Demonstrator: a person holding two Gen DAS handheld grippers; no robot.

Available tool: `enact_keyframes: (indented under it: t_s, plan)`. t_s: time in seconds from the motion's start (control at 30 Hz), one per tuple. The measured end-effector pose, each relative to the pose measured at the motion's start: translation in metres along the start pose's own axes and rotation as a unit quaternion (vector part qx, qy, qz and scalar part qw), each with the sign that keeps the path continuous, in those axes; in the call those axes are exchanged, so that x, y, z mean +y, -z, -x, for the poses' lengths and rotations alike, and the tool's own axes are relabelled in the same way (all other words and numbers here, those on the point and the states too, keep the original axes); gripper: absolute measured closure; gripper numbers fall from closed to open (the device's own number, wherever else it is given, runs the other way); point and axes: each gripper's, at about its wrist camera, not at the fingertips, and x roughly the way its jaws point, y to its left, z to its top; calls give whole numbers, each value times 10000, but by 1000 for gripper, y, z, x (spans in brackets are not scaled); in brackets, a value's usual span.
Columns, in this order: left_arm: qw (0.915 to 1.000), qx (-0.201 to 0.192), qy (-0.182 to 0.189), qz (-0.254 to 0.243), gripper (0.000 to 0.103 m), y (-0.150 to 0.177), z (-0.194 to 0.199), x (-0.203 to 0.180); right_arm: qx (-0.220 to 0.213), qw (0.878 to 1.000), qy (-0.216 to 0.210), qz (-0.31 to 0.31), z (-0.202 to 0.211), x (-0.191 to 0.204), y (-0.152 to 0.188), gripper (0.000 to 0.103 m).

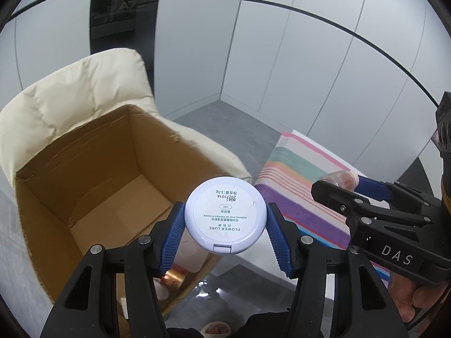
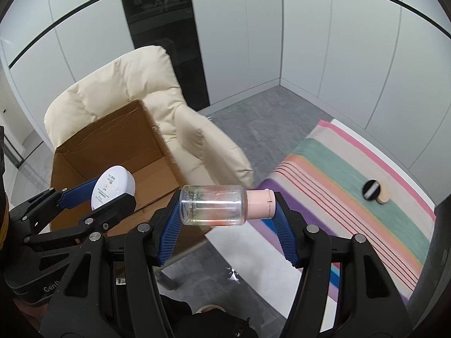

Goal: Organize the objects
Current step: 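Open the left gripper to drop the compact while the right drops the bottle inside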

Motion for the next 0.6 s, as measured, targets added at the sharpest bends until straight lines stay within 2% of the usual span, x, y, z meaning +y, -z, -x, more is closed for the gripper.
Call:
enact_keyframes:
  t_s: [0.6]
  plan:
    - [9979, 7, -344, 555, 44, 14, 29, 80, 153, 9971, -414, 624, -25, 81, -14, 40]
